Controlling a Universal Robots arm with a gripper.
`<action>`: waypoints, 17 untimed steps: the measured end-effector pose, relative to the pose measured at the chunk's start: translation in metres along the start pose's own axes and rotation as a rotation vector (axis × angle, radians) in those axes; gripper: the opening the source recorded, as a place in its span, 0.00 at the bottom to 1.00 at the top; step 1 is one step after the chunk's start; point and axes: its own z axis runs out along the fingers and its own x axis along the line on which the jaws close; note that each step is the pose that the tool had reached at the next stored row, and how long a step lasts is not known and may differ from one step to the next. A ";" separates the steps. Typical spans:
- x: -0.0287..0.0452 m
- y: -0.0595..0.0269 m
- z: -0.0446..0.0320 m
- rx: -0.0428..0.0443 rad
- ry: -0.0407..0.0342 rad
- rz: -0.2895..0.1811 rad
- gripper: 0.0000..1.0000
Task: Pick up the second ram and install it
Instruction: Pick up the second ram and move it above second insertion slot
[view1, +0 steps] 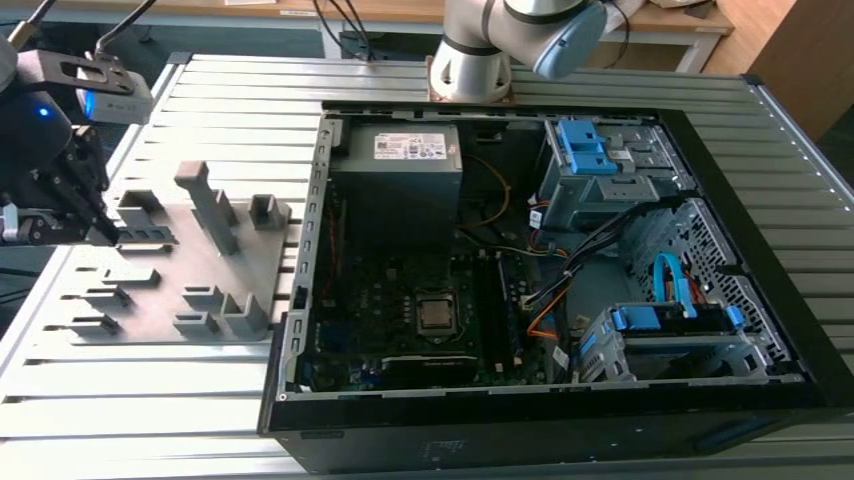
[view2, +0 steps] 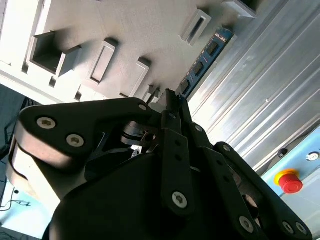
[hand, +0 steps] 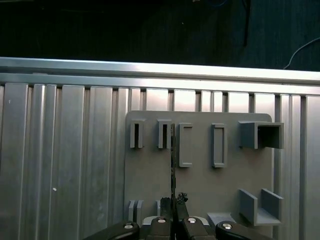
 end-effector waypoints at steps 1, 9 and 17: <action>-0.0001 0.0000 -0.0012 0.0001 -0.0001 0.000 0.14; -0.0006 0.0002 -0.0124 -0.0001 0.0000 0.000 0.14; -0.0011 0.0004 -0.0232 0.0000 0.0000 0.000 0.14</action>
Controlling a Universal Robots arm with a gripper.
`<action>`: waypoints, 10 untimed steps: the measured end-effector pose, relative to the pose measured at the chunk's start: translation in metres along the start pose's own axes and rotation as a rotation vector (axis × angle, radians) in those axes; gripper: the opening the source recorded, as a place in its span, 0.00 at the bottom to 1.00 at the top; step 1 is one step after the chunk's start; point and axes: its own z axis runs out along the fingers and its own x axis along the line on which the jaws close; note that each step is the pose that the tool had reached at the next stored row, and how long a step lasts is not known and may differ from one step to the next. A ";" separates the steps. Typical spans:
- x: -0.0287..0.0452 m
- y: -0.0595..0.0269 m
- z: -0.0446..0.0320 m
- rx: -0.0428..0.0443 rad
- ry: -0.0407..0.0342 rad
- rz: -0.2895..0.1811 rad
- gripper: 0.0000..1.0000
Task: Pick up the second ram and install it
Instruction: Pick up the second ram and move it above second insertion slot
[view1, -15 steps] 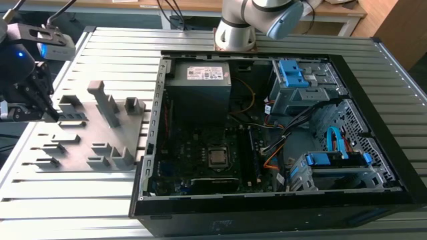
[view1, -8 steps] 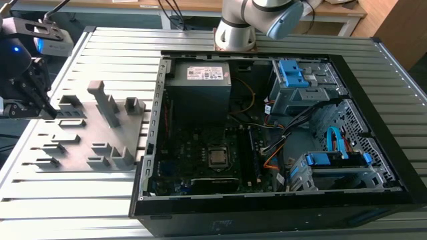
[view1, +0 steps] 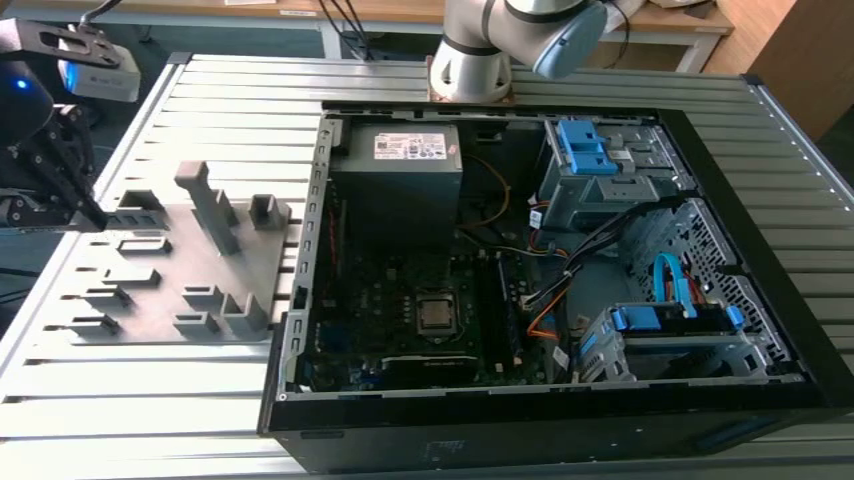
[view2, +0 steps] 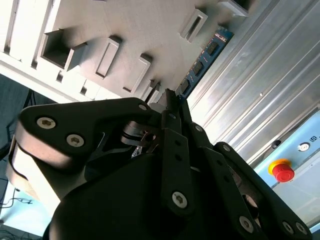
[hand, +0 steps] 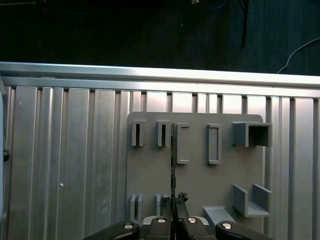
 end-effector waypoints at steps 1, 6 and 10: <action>-0.0001 0.0000 -0.0011 0.0000 0.0000 0.000 0.14; -0.0003 0.0001 -0.0069 0.0001 -0.0001 0.000 0.14; -0.0006 0.0002 -0.0120 0.0000 -0.0001 0.000 0.14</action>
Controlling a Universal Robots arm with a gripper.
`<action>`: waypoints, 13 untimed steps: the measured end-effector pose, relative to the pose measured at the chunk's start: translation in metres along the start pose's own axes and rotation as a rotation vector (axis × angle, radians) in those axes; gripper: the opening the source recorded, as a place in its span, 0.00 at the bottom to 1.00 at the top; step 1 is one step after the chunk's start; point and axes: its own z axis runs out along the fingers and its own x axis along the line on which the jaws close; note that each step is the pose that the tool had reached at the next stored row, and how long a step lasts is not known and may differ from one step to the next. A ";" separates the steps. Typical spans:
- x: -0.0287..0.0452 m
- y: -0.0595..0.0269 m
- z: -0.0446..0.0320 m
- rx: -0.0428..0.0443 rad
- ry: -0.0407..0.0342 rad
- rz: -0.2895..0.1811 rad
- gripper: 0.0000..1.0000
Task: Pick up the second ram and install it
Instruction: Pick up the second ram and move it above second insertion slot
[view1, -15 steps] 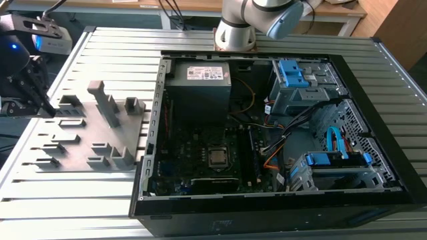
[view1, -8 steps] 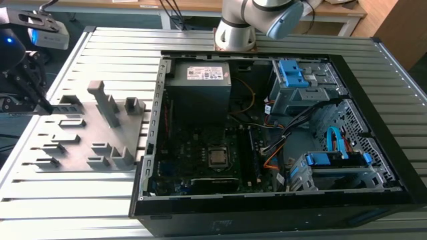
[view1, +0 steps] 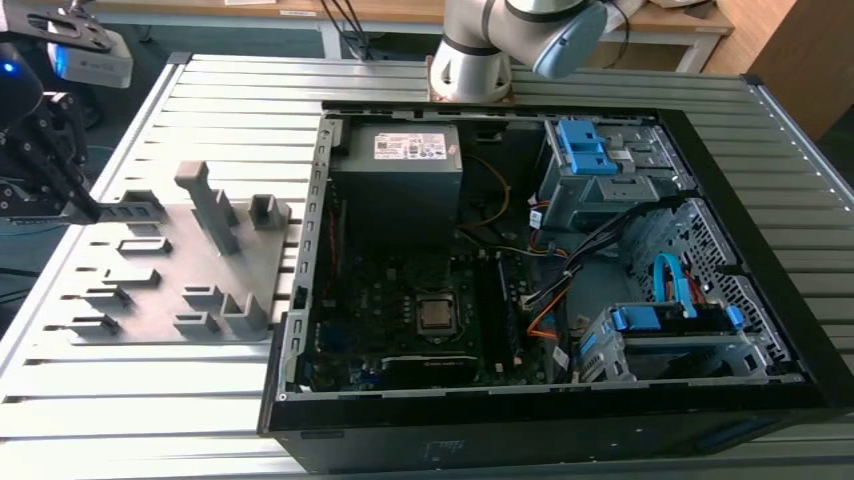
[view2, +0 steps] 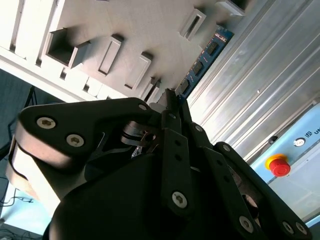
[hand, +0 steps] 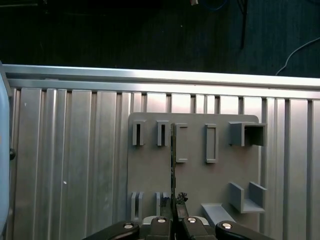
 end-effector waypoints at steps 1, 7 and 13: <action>-0.0001 0.0000 -0.0017 0.0000 0.0000 0.000 0.14; -0.0005 0.0002 -0.0110 0.0001 0.0000 0.000 0.14; -0.0009 0.0003 -0.0189 0.0000 0.0001 0.000 0.14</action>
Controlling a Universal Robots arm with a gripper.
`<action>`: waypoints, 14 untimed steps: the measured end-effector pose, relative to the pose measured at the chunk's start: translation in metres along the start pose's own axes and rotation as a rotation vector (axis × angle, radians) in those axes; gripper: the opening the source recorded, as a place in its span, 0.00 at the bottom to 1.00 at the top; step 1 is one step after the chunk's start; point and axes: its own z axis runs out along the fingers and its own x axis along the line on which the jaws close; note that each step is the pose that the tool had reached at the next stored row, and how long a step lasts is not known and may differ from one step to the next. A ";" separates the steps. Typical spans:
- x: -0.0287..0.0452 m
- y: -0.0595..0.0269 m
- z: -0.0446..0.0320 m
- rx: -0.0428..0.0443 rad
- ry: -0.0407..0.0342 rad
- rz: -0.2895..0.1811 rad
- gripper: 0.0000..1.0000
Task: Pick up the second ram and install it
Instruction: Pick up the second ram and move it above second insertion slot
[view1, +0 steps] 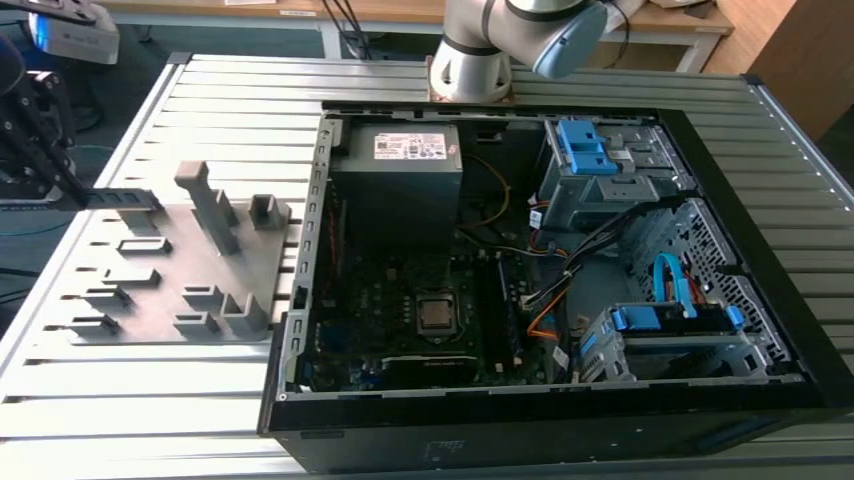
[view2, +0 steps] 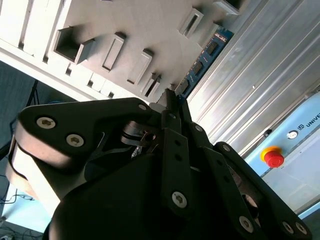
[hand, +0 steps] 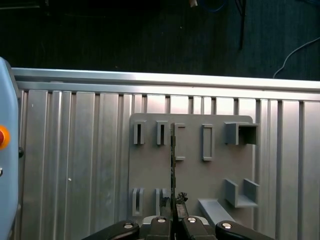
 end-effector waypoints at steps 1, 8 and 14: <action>-0.0001 0.0000 -0.0012 0.0001 -0.0001 0.000 0.14; -0.0005 0.0002 -0.0107 0.0000 -0.0001 0.000 0.14; -0.0009 0.0003 -0.0193 0.0000 0.0000 0.000 0.14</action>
